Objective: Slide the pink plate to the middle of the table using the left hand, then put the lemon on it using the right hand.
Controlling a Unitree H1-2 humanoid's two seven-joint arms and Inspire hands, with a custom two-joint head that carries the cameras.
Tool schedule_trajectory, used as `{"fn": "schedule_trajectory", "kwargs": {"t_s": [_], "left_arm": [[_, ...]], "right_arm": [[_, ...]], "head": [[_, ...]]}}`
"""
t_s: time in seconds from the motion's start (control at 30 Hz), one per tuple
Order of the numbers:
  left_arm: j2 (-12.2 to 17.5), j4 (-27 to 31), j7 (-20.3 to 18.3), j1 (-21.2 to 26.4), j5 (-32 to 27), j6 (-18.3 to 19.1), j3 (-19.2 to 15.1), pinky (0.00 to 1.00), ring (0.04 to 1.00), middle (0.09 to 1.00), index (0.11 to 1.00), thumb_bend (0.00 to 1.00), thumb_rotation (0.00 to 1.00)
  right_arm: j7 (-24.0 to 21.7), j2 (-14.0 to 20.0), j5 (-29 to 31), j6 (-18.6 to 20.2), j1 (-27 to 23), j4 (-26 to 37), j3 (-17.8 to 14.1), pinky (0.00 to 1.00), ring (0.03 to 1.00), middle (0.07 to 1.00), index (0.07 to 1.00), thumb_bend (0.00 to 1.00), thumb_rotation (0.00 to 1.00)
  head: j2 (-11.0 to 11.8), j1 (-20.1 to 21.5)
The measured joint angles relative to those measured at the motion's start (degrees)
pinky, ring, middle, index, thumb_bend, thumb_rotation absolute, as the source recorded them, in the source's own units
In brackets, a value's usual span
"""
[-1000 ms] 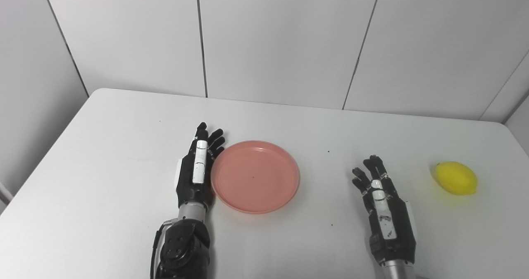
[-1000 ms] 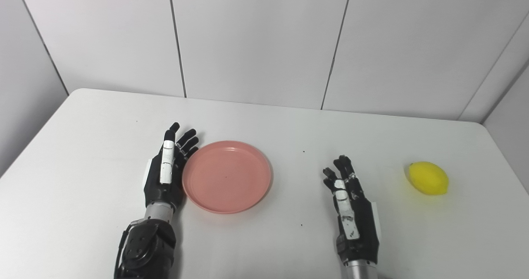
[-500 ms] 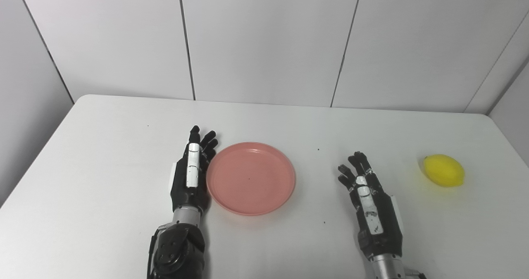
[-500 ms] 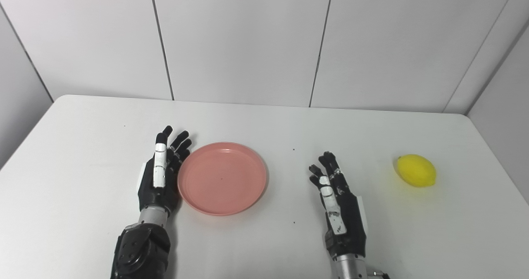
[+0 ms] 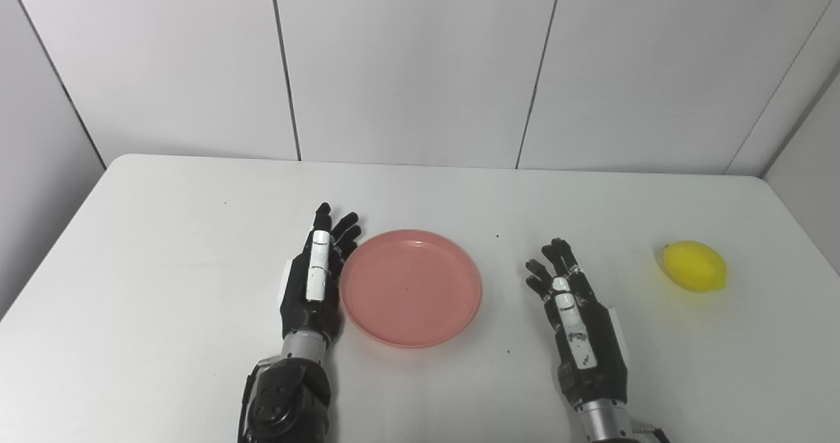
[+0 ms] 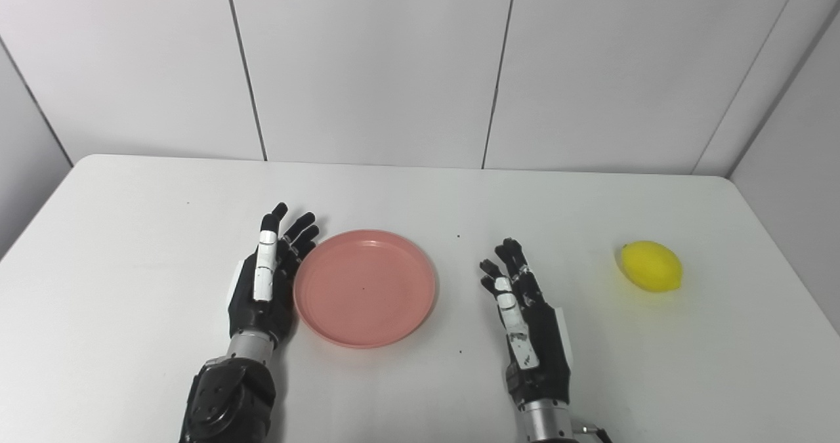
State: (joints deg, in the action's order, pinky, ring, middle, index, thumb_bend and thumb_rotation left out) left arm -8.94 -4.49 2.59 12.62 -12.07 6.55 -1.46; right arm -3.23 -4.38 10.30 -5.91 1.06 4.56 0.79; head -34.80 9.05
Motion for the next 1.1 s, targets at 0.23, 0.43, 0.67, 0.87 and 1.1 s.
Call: {"fn": "schedule_trajectory", "kwargs": {"t_s": [0.23, 0.43, 0.67, 0.87, 1.1], "left_arm": [[0.0, 0.8, 0.0, -0.3, 0.1, 1.3, 0.6, 0.91, 0.850, 0.830, 0.942, 0.76, 0.80], [-0.1, 1.1, 0.0, -0.3, 0.1, 1.8, 0.8, 0.90, 0.839, 0.817, 0.929, 0.76, 0.78], [-0.7, 1.5, 0.0, -0.6, 0.0, 2.2, 0.8, 0.89, 0.837, 0.818, 0.929, 0.74, 0.76], [-0.7, 1.7, -0.6, -0.7, 0.0, 2.9, 1.6, 0.87, 0.839, 0.816, 0.936, 0.73, 0.77], [-0.7, 1.0, -1.1, -0.7, 0.0, 1.9, 1.6, 0.87, 0.837, 0.822, 0.947, 0.75, 0.79]], "right_arm": [[0.2, 0.0, -0.2, 0.0, 0.0, 0.0, 0.0, 0.88, 0.856, 0.927, 0.916, 0.75, 0.68], [0.3, -0.1, -0.2, 0.0, 0.0, 0.0, 0.0, 0.88, 0.855, 0.925, 0.913, 0.74, 0.68], [0.5, -0.2, -0.3, 0.0, 0.0, 0.1, 0.1, 0.88, 0.850, 0.921, 0.905, 0.73, 0.66], [0.6, -0.6, -0.3, 0.0, 0.0, 0.0, 0.1, 0.88, 0.847, 0.918, 0.903, 0.71, 0.66], [1.7, -0.9, -1.3, -0.1, -0.2, -0.8, -0.1, 0.86, 0.831, 0.889, 0.881, 0.72, 0.67]], "head": [[-0.1, 0.1], [-0.2, 0.5], [-0.4, 1.3], [-0.4, 2.4], [0.4, 6.3]]}}
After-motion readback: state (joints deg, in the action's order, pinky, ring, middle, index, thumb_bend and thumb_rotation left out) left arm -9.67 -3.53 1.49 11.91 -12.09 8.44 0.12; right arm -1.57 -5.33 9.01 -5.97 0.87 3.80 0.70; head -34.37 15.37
